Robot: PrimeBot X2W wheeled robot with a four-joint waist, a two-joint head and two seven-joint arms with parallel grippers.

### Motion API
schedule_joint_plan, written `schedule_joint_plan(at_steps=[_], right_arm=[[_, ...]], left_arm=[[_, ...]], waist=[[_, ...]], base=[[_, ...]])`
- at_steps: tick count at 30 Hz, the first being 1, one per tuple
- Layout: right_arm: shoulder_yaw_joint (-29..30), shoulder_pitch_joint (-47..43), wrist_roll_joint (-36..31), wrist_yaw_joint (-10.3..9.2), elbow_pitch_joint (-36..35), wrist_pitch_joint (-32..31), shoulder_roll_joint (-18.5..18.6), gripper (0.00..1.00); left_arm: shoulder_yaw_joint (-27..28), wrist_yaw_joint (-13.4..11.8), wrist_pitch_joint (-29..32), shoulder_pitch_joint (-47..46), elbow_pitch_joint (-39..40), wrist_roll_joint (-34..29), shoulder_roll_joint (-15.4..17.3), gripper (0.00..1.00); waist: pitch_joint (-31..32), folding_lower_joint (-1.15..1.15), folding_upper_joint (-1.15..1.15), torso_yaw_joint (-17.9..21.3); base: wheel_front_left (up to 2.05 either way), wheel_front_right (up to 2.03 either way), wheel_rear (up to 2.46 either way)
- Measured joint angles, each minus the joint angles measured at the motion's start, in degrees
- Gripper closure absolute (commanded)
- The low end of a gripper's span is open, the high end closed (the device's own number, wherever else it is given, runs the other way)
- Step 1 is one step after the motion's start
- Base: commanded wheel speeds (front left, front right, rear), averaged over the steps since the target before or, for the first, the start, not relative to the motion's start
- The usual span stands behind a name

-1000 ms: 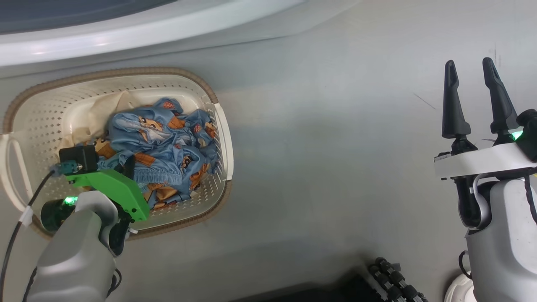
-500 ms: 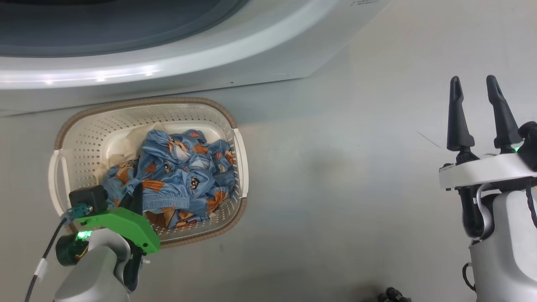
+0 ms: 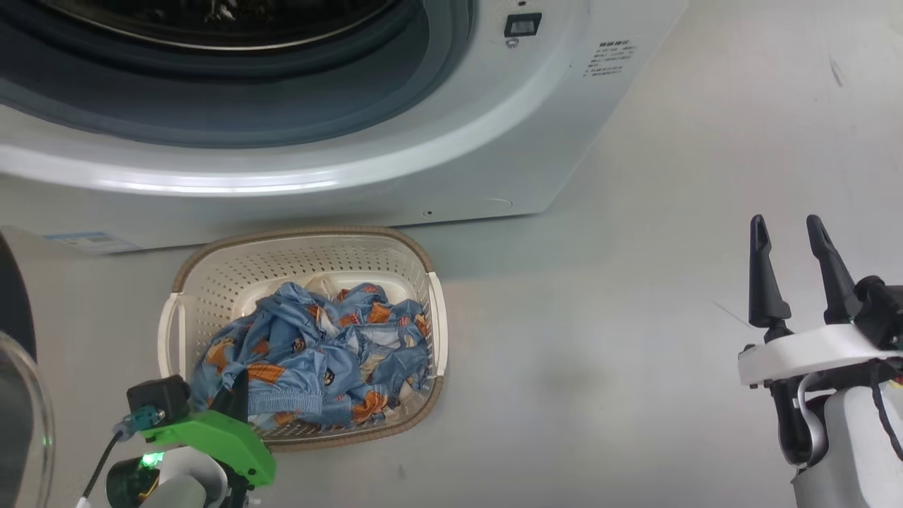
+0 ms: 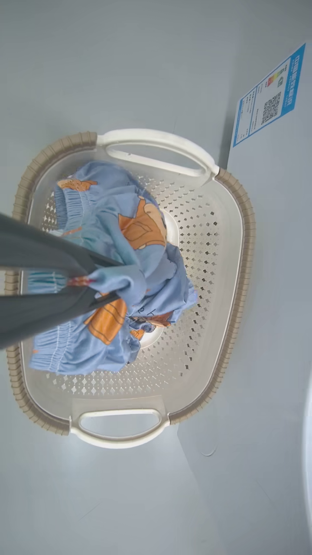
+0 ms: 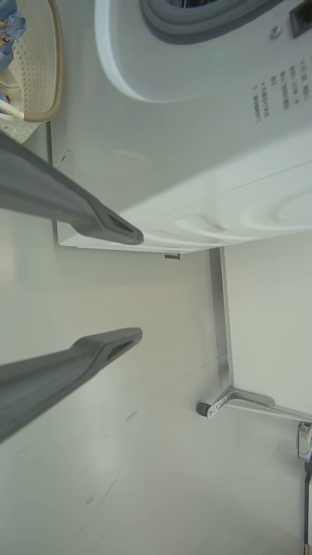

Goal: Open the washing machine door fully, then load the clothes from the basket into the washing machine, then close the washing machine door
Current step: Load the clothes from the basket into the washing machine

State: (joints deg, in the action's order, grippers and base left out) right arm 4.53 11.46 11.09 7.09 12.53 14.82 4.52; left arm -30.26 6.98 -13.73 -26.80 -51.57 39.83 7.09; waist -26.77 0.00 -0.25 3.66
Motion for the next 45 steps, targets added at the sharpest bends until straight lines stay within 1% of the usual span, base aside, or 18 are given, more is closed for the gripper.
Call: schedule_joint_plan(at_steps=[11, 18, 24, 32, 39, 45], right_arm=[[-0.7, -5.33, 0.11, 0.0, 0.89, 0.0, 0.33, 0.0], [-0.3, -7.97, 0.27, 0.0, 0.89, 0.0, 0.9, 0.0], [0.0, -10.16, 0.55, 0.0, 0.91, 0.0, 0.9, 0.0], [0.08, -13.62, 0.59, 0.0, 0.86, 0.0, 0.98, 0.0], [0.11, -15.25, 0.59, 0.0, 0.81, -0.01, 1.26, 0.0], [0.11, -16.95, 0.6, 0.0, 0.7, -0.01, 1.43, 0.0]], left_arm=[[0.4, 0.0, -0.49, 4.13, 1.91, -0.05, -0.07, 1.0], [3.87, -0.01, -0.49, 5.92, 7.16, -0.68, -0.09, 1.0], [5.6, -0.11, -0.49, 10.03, 10.66, -2.36, -0.22, 1.0], [7.79, -1.68, -0.49, 15.52, 16.6, -4.8, -0.55, 1.0], [9.67, -2.68, -0.49, 18.61, 21.21, -7.19, -0.78, 1.0], [10.06, -3.45, -0.49, 21.6, 24.47, -9.29, -0.91, 1.0]], waist=[[8.17, 0.0, 0.0, -1.38], [12.91, 0.0, 0.0, -2.13], [16.53, 0.0, 0.0, -2.72], [21.35, 0.0, 0.0, -3.57], [24.29, -0.01, 0.0, -4.26], [26.55, 0.0, 0.0, -4.81]], base=[[0.0, 0.0, 0.0], [0.0, 0.0, 0.0], [0.0, 0.0, 0.0], [0.0, 0.0, 0.0], [0.0, 0.0, 0.0], [0.0, 0.0, 0.0]])
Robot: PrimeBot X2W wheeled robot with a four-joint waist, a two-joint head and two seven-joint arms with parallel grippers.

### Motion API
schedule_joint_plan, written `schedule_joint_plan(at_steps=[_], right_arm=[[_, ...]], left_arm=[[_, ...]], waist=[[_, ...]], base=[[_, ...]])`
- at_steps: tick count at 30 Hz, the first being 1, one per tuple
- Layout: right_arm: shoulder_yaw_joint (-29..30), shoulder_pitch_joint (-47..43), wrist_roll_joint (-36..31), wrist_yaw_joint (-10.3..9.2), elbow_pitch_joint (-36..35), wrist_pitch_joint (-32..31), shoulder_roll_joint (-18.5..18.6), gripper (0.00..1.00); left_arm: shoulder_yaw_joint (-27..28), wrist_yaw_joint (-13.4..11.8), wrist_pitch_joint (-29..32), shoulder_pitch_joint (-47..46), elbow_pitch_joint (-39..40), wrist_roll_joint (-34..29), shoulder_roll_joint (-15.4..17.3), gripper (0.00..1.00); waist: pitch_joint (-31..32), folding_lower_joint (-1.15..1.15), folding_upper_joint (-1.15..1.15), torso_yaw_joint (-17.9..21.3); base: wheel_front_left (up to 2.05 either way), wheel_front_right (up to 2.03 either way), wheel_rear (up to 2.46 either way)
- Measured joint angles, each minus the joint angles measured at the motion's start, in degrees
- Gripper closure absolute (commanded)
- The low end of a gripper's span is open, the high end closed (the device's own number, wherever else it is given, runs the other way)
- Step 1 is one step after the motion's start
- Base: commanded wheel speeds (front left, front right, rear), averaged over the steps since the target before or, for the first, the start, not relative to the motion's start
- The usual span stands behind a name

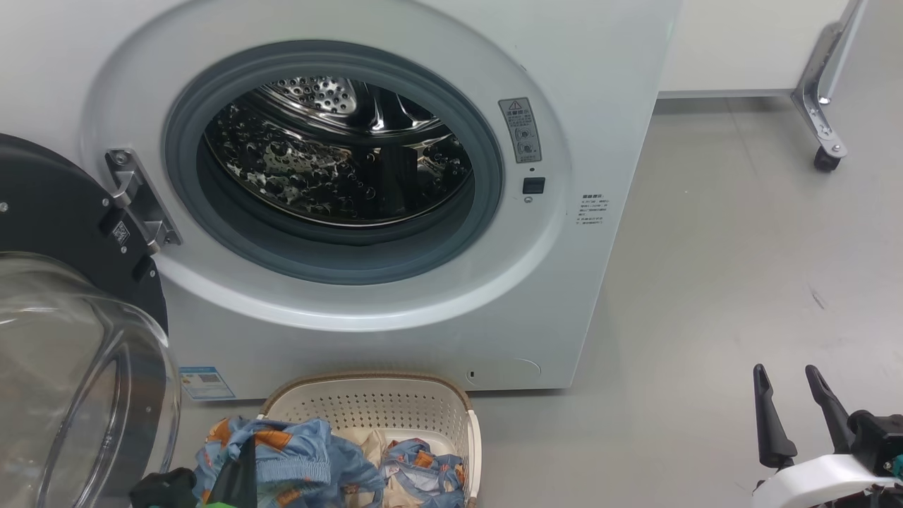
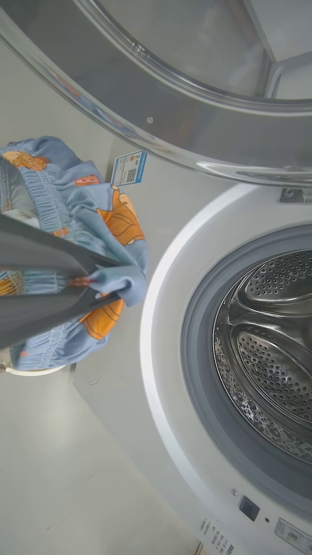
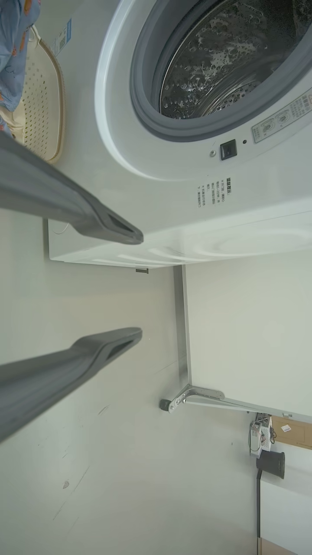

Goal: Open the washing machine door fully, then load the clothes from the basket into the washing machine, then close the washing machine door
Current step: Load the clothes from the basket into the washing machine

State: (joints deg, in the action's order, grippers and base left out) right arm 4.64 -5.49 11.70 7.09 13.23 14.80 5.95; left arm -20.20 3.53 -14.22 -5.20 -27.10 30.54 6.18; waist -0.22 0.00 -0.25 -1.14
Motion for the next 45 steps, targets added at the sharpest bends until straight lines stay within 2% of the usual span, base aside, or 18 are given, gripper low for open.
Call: schedule_joint_plan(at_steps=[23, 45], right_arm=[[-1.22, -1.63, 0.46, 0.0, -0.36, 0.0, 0.04, 0.0], [-1.71, -2.59, 1.02, 0.0, -0.57, 0.0, 0.05, 0.0]], left_arm=[[1.97, -1.3, 0.0, 6.26, 12.17, -5.43, -0.12, 1.0], [2.87, -1.77, 0.0, 9.9, 16.89, -6.42, -0.36, 1.0]], waist=[[3.75, 0.0, 0.0, 0.1], [3.83, 0.0, 0.0, 0.54]], base=[[0.0, 0.0, 0.0], [0.0, 0.0, 0.0]])
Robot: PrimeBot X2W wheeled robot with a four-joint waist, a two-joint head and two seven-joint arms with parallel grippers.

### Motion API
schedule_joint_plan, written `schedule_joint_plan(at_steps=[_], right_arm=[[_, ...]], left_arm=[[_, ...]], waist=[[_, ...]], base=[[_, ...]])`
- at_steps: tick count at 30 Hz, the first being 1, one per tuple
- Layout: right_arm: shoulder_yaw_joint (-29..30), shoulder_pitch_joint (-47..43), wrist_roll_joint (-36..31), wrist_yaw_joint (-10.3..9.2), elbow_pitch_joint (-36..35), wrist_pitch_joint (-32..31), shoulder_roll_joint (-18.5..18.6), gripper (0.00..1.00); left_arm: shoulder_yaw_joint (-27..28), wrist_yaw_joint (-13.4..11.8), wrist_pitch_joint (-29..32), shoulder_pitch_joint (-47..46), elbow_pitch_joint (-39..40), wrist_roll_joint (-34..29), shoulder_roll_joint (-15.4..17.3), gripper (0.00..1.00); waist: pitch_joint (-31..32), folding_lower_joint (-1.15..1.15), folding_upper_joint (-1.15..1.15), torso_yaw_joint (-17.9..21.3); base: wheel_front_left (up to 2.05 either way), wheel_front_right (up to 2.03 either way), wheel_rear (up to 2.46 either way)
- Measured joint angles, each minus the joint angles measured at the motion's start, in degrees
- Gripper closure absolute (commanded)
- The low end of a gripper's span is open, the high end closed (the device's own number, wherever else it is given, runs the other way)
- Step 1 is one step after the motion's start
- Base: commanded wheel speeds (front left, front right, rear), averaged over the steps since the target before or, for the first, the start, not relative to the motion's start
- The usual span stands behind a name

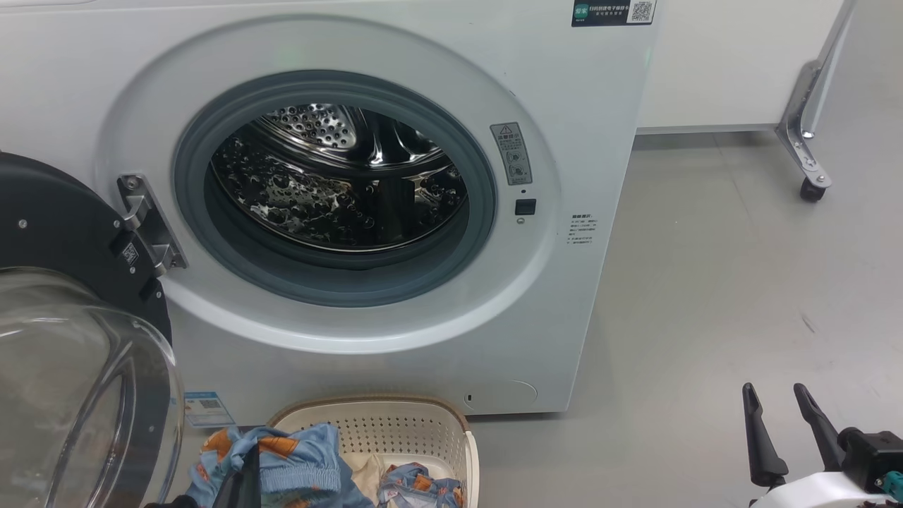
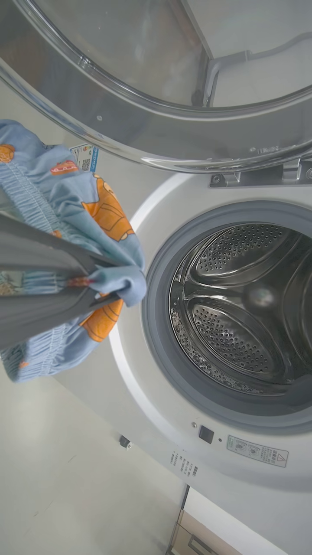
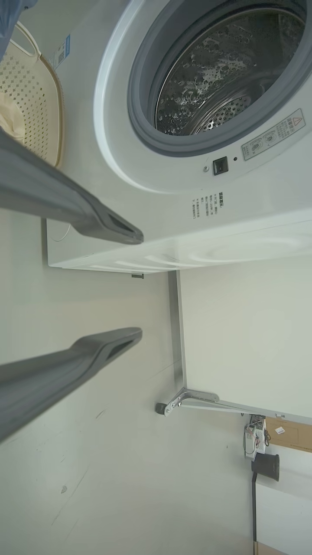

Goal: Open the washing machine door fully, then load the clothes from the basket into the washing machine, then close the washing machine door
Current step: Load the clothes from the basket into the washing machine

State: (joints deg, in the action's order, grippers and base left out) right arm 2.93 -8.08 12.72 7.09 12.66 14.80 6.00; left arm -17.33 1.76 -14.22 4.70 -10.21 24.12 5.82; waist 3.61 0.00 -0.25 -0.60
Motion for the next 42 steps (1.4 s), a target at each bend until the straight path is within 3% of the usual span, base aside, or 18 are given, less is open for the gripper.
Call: schedule_joint_plan(at_steps=[25, 35, 42], right_arm=[[-2.37, 0.36, 0.09, 0.0, -1.3, 0.0, -0.85, 0.0], [-3.59, 5.58, 0.49, 0.0, -2.7, 0.0, -2.24, 0.0], [-4.9, 9.23, 0.56, 0.0, -2.74, 0.0, -2.61, 0.0]], left_arm=[[-0.22, 0.09, 0.0, -0.31, 3.15, -1.74, -0.15, 1.0], [1.93, 0.05, 0.0, -10.6, 4.78, -2.52, -0.04, 1.0], [4.7, -0.22, 0.1, -18.04, 4.28, -2.93, 1.9, 1.0]], waist=[[-4.3, 0.0, 0.0, 2.44], [-10.67, 0.0, 0.0, 4.28], [-15.25, 0.01, 0.0, 6.35]], base=[[0.0, 0.0, 0.0], [0.0, 0.0, 0.0], [0.0, 0.0, 0.0]])
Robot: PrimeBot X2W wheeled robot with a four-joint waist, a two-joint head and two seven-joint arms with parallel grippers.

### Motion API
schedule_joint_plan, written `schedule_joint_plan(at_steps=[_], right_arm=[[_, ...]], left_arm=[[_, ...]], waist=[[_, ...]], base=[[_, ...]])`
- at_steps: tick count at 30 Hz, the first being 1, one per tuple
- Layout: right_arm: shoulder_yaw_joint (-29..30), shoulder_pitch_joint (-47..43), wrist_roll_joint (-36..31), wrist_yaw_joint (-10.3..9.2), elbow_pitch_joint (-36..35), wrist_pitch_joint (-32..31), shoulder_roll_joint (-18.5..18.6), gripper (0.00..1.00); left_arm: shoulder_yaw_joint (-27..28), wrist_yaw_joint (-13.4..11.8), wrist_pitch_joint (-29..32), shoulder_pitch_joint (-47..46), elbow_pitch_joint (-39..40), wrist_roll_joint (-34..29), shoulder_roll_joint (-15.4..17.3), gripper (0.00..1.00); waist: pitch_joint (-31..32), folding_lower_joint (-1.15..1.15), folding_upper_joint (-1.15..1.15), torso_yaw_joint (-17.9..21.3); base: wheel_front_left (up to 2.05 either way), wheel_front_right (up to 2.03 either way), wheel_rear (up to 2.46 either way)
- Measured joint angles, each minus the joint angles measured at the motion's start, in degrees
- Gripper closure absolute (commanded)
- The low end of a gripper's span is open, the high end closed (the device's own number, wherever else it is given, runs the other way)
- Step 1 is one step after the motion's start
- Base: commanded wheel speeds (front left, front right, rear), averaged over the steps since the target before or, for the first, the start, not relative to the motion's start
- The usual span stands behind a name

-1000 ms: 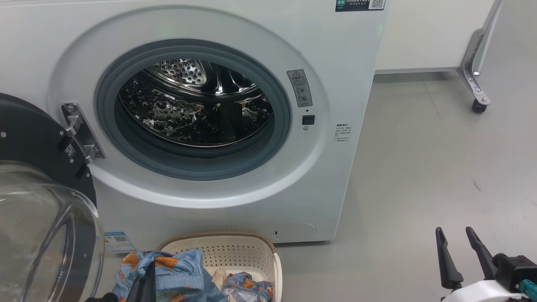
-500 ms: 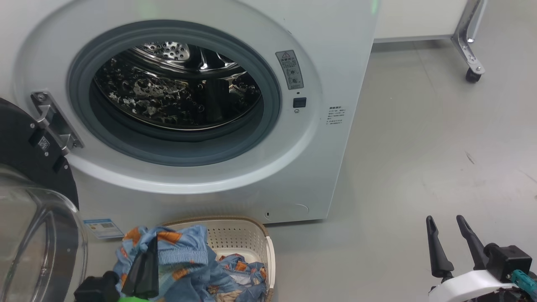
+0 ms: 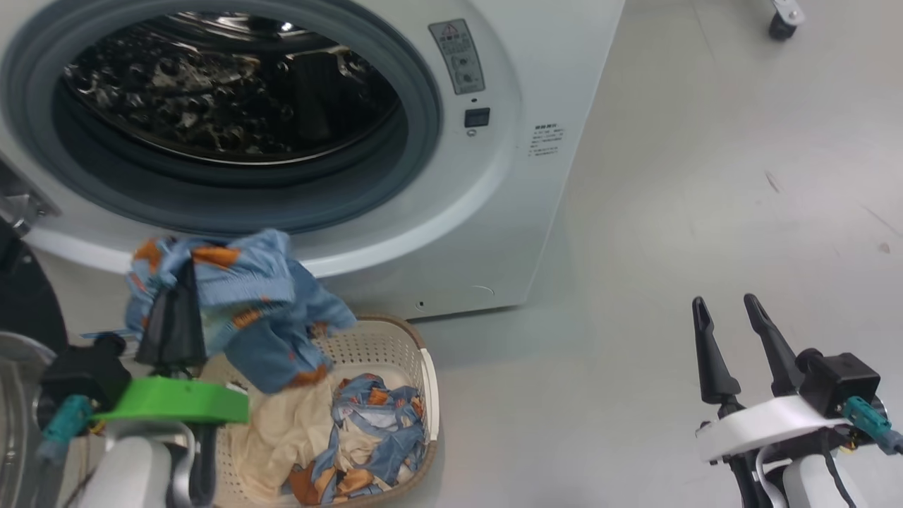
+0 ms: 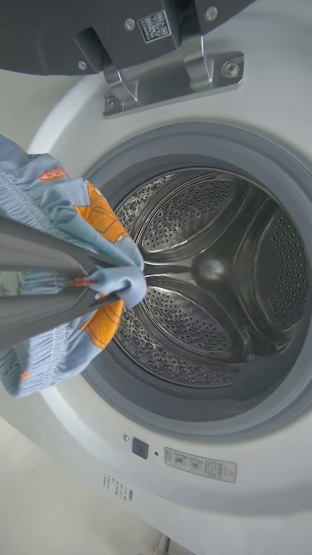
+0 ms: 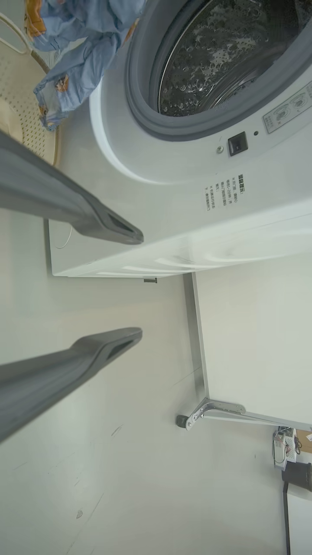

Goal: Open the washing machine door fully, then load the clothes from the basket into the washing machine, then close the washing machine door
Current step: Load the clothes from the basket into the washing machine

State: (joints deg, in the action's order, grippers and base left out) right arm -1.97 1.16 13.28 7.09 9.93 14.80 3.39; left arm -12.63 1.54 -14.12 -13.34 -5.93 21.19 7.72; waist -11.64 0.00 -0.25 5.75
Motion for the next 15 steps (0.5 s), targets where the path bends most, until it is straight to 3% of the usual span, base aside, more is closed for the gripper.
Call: schedule_joint_plan(at_steps=[15], right_arm=[[-1.16, 5.26, 0.66, 0.0, 0.07, 0.0, -0.65, 0.0]], left_arm=[[3.01, -0.2, 1.57, -13.74, -5.99, -0.64, 3.57, 1.0]], waist=[[-8.56, 0.01, 0.0, 5.92]], base=[[0.0, 0.0, 0.0]])
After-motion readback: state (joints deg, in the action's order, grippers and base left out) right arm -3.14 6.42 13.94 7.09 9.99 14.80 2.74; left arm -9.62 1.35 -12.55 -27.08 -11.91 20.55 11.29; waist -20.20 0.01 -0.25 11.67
